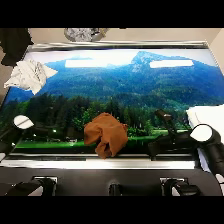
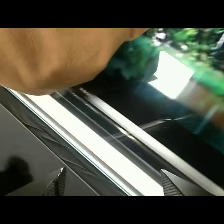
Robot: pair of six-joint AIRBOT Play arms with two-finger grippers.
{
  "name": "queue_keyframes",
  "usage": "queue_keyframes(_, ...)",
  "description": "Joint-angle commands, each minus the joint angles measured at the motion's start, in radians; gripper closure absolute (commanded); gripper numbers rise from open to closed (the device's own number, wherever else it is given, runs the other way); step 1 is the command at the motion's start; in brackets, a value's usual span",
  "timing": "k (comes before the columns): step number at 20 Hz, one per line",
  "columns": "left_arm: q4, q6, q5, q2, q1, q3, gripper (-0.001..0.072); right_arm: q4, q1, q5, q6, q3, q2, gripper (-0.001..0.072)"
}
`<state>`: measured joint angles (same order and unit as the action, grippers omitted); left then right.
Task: Fold the shirts.
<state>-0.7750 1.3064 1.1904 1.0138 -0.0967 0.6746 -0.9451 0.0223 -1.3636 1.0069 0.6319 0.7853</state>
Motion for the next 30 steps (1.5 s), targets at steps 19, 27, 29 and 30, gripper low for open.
queue_keyframes(19, 0.191, -0.025, -0.290, 0.079, -0.134, -0.047, 0.0681, 0.906, 0.223, 0.544, -0.617, -0.193, 0.379, 0.0676)
queue_keyframes(27, -0.159, -0.014, -0.177, -0.115, -0.027, 0.538, 0.0683, -0.151, 0.224, 0.429, -0.180, 0.521, 0.069, 0.0676)
queue_keyframes(29, -0.157, 0.031, -0.177, -0.181, 0.011, 0.764, 0.0683, -0.355, 0.224, 0.399, -0.073, 0.781, -0.002, 0.0676)
queue_keyframes(30, -0.157, 0.033, -0.177, -0.208, 0.014, 0.866, 0.0683, -0.374, 0.224, 0.388, -0.055, 0.892, -0.031, 0.0676)
